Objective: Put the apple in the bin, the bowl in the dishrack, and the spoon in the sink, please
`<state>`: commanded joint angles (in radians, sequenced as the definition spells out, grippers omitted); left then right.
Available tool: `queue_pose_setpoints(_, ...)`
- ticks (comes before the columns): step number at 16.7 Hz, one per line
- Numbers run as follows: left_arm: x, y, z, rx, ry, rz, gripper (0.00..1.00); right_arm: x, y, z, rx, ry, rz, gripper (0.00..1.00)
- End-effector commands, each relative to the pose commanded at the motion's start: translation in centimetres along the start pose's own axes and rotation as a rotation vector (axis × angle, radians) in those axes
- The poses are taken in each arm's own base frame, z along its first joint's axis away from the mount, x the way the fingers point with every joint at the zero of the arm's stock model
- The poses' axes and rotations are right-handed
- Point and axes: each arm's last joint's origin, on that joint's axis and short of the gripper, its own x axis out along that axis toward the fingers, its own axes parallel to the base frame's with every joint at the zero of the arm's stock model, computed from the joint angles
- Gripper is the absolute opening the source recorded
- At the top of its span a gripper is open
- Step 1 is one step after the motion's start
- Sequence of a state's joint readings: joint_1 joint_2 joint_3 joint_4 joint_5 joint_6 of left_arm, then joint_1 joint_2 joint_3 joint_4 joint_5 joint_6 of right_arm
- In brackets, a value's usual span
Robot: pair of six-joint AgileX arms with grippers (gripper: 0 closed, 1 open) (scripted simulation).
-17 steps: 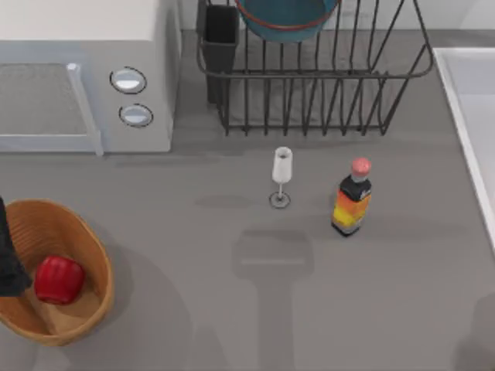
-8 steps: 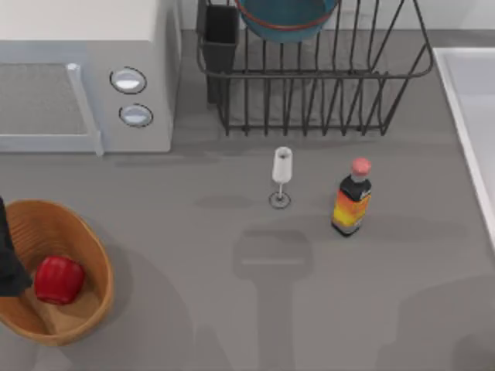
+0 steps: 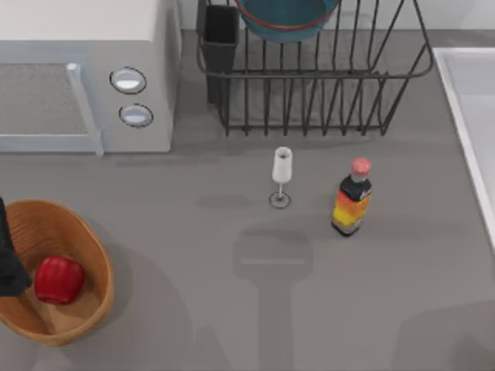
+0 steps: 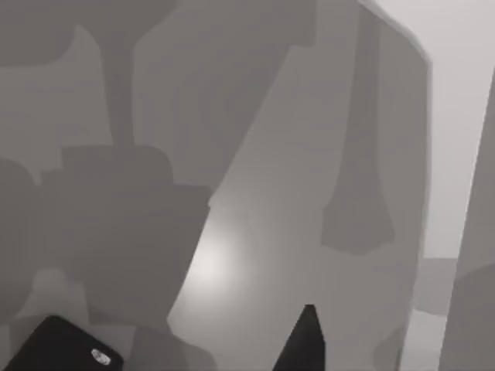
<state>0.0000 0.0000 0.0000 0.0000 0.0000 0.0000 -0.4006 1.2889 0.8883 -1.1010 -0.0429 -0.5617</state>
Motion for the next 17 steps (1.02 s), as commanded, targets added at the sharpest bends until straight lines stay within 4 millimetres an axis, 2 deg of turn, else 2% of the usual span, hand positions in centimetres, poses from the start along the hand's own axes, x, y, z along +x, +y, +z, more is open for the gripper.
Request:
queue_pose_setpoints(5,0.0,0.0,0.0,0.000,0.000,0.000,1.00,-0.1,-0.1,0.6,-0.003,0.019,0.013,0.00)
queue_pose_setpoints(8,0.0,0.0,0.0,0.000,0.000,0.000,1.00,-0.7,-1.0,3.0,-0.001,0.074,0.043,0.00)
queue_pose_setpoints(11,0.0,0.0,0.0,0.000,0.000,0.000,1.00,-1.1,-2.7,7.4,-0.001,0.131,0.070,0.00)
queue_pose_setpoints(17,0.0,0.0,0.0,0.000,0.000,0.000,1.00,-2.5,-6.2,19.0,-0.008,0.074,0.032,0.00)
